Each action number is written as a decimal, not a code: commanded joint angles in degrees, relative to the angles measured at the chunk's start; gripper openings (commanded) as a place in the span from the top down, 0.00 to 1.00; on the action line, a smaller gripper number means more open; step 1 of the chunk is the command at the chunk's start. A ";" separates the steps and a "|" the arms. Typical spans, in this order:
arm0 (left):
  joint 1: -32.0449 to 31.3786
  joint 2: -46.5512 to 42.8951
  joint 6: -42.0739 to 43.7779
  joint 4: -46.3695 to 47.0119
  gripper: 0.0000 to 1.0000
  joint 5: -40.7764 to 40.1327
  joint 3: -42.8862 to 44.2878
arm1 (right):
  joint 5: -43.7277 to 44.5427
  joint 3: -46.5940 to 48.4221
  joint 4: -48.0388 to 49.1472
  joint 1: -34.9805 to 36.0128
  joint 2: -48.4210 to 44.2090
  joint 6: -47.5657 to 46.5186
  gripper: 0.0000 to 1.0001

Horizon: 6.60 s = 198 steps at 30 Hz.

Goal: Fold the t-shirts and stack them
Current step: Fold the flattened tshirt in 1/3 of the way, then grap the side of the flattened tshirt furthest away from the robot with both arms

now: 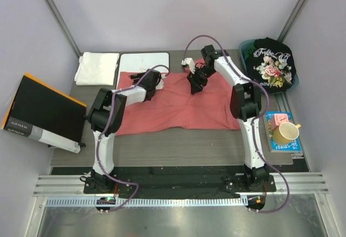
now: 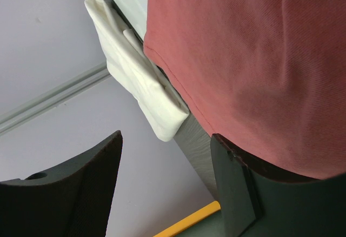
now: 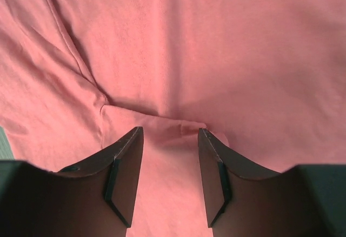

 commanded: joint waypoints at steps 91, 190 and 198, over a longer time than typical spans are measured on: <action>3.44 -25.36 -0.51 -26.97 0.29 23.69 -18.80 | 10.67 -40.01 -11.31 -10.38 -29.44 -13.36 0.99; 11.17 -1.48 -5.97 -2.90 0.00 20.80 12.12 | 15.85 -4.10 28.94 -15.74 -7.31 29.60 0.40; 13.11 6.71 -4.20 -7.55 0.00 22.19 23.55 | 17.08 4.53 35.71 -15.83 3.24 36.20 0.41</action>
